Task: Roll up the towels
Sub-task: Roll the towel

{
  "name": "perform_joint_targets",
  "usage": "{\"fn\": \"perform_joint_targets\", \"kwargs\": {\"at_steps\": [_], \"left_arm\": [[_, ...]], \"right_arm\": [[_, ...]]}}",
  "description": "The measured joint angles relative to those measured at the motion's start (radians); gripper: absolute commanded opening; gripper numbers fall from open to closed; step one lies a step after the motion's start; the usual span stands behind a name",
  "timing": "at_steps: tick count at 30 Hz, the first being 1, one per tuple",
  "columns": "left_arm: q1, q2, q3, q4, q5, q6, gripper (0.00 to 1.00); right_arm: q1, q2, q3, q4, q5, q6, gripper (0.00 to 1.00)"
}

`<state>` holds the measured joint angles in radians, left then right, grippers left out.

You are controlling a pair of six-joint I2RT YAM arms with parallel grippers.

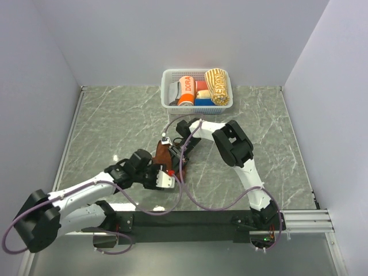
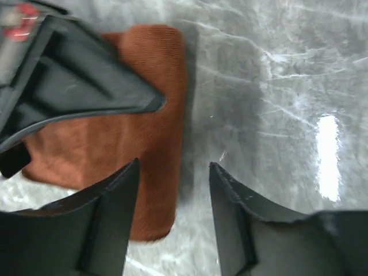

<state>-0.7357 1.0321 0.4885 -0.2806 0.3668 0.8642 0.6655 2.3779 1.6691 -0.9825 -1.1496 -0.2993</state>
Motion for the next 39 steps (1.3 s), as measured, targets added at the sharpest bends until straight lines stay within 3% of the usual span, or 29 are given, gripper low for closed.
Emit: {"fn": "perform_joint_targets", "kwargs": {"at_steps": [9, 10, 12, 15, 21, 28, 31, 33, 34, 39], "left_arm": [[-0.052, 0.196, -0.029, 0.220, -0.131, 0.042, 0.34], [-0.053, 0.196, -0.029, 0.224, -0.135, 0.041, 0.35], [-0.054, 0.191, -0.029, 0.223, -0.138, 0.044, 0.48], [-0.056, 0.158, -0.047, 0.215, -0.138, 0.043, 0.59], [-0.055, 0.063, -0.074, 0.178, -0.145, 0.074, 0.59], [-0.054, 0.172, -0.045, 0.201, -0.154, 0.088, 0.56], [-0.054, 0.212, -0.033, 0.222, -0.158, 0.097, 0.46], [-0.053, 0.234, -0.016, 0.222, -0.160, 0.101, 0.29], [-0.053, 0.242, -0.005, 0.206, -0.157, 0.105, 0.19], [-0.032, 0.286, 0.089, 0.067, -0.106, 0.114, 0.01]], "right_arm": [[-0.010, 0.034, 0.027, -0.042, -0.031, 0.003, 0.00], [-0.010, 0.034, 0.027, -0.043, -0.031, 0.002, 0.00], [-0.010, 0.034, 0.028, -0.045, -0.031, -0.004, 0.00], [-0.010, 0.034, 0.032, -0.051, -0.029, -0.013, 0.00], [-0.010, 0.035, 0.031, -0.066, -0.031, -0.039, 0.00], [-0.010, 0.035, 0.026, -0.072, -0.036, -0.051, 0.00], [-0.010, 0.035, 0.026, -0.072, -0.036, -0.053, 0.00], [-0.010, 0.035, 0.026, -0.072, -0.035, -0.053, 0.00], [-0.010, 0.035, 0.026, -0.073, -0.034, -0.053, 0.05], [-0.017, 0.017, 0.024, -0.075, -0.013, -0.047, 0.28]]}}
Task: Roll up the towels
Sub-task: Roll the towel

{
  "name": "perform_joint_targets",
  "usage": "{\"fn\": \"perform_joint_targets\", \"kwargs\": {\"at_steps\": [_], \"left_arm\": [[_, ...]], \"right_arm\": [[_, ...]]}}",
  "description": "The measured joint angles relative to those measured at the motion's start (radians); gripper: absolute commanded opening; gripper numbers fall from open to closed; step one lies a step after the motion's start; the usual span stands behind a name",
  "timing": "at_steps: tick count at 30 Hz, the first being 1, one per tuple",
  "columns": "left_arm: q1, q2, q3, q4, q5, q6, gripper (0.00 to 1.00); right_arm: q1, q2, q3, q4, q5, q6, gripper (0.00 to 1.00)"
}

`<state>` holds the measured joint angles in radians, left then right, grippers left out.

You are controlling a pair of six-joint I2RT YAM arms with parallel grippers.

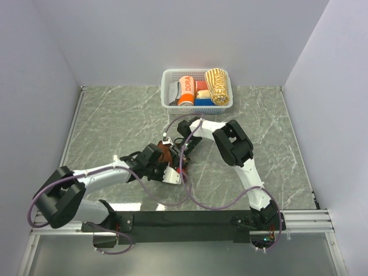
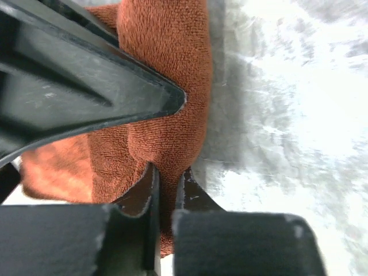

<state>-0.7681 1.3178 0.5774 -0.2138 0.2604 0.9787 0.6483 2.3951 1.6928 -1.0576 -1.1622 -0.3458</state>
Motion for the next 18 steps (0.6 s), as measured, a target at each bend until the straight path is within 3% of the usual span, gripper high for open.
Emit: {"fn": "perform_joint_targets", "kwargs": {"at_steps": [1, 5, 13, 18], "left_arm": [[0.015, 0.019, 0.032, -0.041, 0.027, 0.003, 0.01], [0.067, 0.087, 0.130, -0.169, 0.132, 0.011, 0.01], [0.112, 0.206, 0.272, -0.385, 0.274, 0.041, 0.01], [0.159, 0.375, 0.442, -0.557, 0.365, 0.026, 0.01]], "right_arm": [[-0.002, -0.012, -0.003, -0.001, 0.014, 0.002, 0.36], [-0.018, -0.086, -0.030, 0.013, 0.084, 0.021, 0.47], [-0.205, -0.306, -0.158, 0.108, 0.263, 0.087, 0.47], [-0.409, -0.608, -0.361, 0.239, 0.393, 0.117, 0.40]]}}
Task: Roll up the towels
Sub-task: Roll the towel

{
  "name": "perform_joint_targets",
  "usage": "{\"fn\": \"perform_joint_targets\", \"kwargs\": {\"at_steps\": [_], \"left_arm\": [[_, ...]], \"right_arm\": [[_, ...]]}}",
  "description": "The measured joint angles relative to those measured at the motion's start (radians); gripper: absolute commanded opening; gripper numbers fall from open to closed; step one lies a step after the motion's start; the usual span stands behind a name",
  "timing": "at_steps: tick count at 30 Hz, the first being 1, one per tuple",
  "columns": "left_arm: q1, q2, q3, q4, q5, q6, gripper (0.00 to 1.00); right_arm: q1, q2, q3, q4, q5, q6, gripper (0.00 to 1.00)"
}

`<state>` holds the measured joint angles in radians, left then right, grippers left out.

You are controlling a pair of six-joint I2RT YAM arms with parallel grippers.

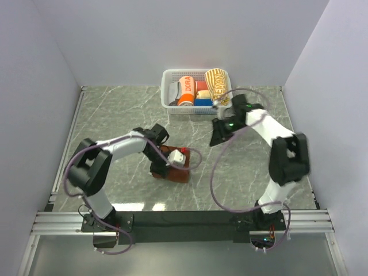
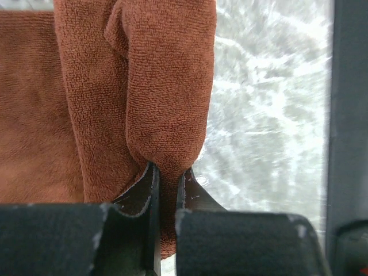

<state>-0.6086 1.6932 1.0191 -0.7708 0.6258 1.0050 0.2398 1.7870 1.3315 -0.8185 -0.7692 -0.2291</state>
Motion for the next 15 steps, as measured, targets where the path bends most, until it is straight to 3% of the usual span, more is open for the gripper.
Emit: {"fn": "perform_joint_targets", "kwargs": {"at_steps": [4, 8, 15], "left_arm": [[0.052, 0.176, 0.172, -0.180, 0.100, -0.018, 0.01], [0.109, 0.328, 0.310, -0.338, 0.198, -0.042, 0.01], [0.141, 0.513, 0.486, -0.542, 0.264, -0.072, 0.01]], "right_arm": [[-0.078, -0.251, -0.145, 0.080, 0.126, -0.019, 0.40], [-0.032, -0.444, -0.280, 0.125, 0.195, -0.058, 0.41], [0.282, -0.565, -0.426, 0.208, 0.351, -0.109, 0.53]]}}
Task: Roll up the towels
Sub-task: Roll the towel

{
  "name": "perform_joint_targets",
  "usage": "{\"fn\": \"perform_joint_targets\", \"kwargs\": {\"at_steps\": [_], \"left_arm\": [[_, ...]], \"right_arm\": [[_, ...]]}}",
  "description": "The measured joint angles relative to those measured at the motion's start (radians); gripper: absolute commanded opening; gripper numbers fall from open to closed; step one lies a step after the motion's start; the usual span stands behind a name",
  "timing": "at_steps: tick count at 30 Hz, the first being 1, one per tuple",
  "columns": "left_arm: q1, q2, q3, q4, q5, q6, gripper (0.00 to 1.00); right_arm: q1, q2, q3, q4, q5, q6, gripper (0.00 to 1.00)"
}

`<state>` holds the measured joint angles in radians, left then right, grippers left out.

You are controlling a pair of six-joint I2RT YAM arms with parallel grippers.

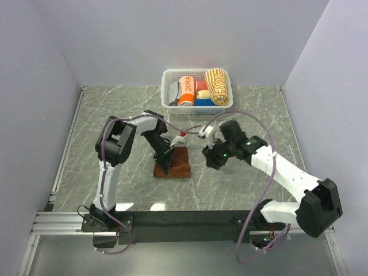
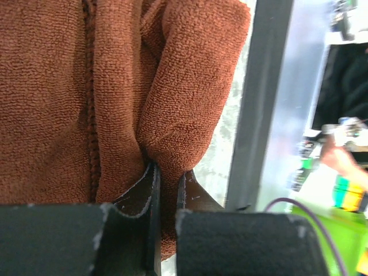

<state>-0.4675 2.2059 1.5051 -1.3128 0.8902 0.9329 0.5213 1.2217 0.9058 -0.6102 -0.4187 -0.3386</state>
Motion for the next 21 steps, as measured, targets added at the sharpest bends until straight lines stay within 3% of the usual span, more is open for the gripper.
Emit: {"fn": "perform_joint_targets", "kwargs": {"at_steps": [5, 10, 18, 20, 21], "left_arm": [[0.012, 0.062, 0.051, -0.070, 0.029, -0.015, 0.02], [0.018, 0.084, 0.068, -0.095, 0.040, -0.022, 0.04], [0.025, 0.107, 0.088, -0.118, 0.048, -0.034, 0.06], [0.025, 0.109, 0.091, -0.121, 0.048, -0.037, 0.06], [0.026, 0.110, 0.092, -0.121, 0.048, -0.038, 0.06]], "right_arm": [[0.248, 0.085, 0.019, 0.101, 0.121, -0.035, 0.54], [0.398, 0.214, 0.072, 0.209, 0.200, -0.099, 0.54], [0.493, 0.371, 0.091, 0.311, 0.221, -0.180, 0.54], [0.492, 0.408, 0.091, 0.341, 0.233, -0.192, 0.51], [0.492, 0.430, 0.091, 0.361, 0.245, -0.200, 0.45]]}}
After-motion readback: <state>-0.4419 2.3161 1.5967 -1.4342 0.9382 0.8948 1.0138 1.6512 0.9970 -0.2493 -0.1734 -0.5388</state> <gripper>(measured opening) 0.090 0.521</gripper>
